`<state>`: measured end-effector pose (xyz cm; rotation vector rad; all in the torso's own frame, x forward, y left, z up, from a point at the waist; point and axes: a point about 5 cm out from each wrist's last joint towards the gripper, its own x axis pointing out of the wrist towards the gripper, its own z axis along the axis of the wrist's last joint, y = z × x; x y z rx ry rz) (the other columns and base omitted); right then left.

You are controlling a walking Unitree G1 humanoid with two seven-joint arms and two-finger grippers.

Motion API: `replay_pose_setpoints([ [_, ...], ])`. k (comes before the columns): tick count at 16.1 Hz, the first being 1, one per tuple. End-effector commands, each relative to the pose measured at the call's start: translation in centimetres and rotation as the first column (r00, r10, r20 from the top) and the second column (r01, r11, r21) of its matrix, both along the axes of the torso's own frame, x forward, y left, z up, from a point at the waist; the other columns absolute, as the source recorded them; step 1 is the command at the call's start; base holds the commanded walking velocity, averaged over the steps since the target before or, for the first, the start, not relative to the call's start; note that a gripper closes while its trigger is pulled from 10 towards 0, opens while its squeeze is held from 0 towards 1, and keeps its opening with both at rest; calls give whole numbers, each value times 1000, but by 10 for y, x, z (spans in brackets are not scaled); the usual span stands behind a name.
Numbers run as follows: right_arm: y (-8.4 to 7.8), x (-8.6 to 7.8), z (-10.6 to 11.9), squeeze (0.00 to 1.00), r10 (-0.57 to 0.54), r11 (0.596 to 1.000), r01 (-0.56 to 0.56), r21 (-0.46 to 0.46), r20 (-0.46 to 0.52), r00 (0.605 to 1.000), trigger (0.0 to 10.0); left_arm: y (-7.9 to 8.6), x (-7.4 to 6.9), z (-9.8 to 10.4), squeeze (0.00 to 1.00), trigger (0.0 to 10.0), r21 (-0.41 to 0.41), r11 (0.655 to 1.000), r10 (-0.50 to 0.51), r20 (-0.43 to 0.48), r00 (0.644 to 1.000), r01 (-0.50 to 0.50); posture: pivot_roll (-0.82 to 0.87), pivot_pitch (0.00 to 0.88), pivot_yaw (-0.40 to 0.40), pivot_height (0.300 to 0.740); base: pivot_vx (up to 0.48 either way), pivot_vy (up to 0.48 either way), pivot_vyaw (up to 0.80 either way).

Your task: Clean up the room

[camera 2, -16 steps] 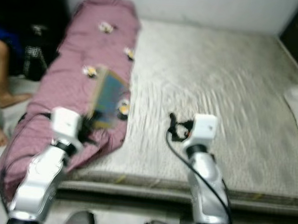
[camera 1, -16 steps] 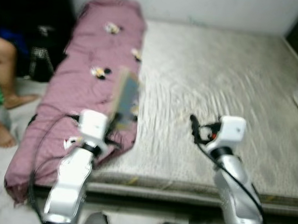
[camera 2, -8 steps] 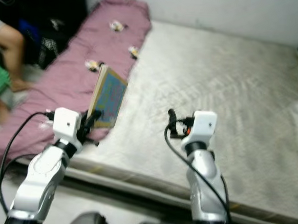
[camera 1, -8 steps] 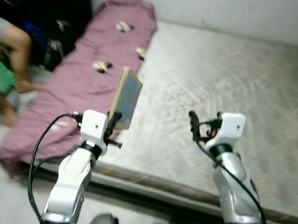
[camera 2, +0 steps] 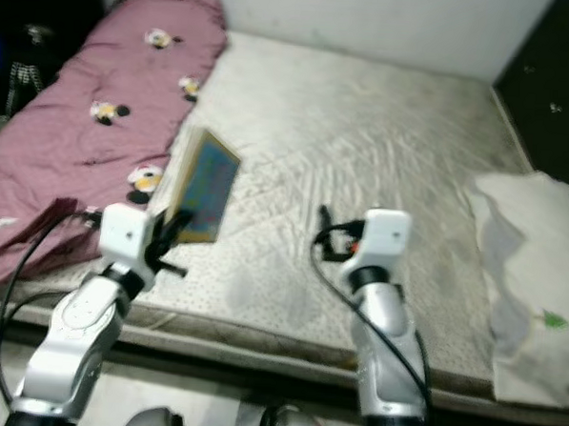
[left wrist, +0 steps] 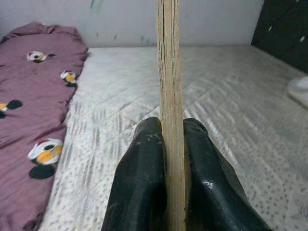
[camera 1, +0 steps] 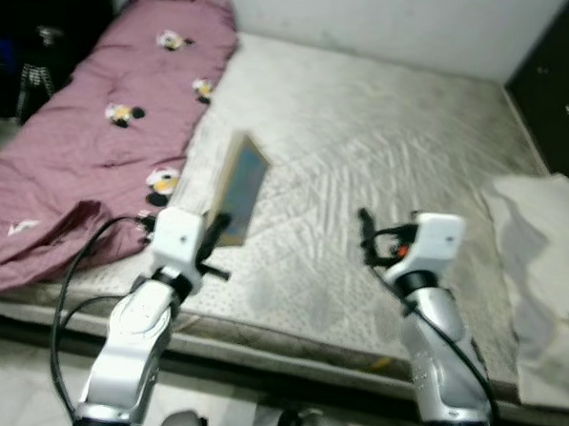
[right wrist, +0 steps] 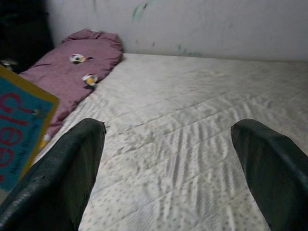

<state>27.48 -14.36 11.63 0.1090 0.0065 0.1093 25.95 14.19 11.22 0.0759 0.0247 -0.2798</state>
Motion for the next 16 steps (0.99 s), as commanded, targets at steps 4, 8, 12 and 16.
replay_pose_setpoints([
  [4,-9,0,1,0,-33,999,33,-14,2,999,10000,-6,2,11,0,10000,-19,1000,-22,50,998,23,-18,70,-58,740,0,-313,0],
  [8,-10,0,0,0,-41,999,41,-5,-2,999,10000,-6,2,11,0,10000,-19,999,-26,49,998,27,-18,71,-58,740,0,-318,0],
  [12,-10,0,0,0,-46,999,46,0,-7,999,10000,-7,2,11,0,10000,-20,999,-27,49,998,28,-19,71,-57,740,0,-319,-100],
  [16,-11,0,0,0,-48,999,48,-3,-7,999,10000,-9,1,12,0,10000,-55,997,-46,57,997,49,-22,71,-57,740,0,-157,0],
])
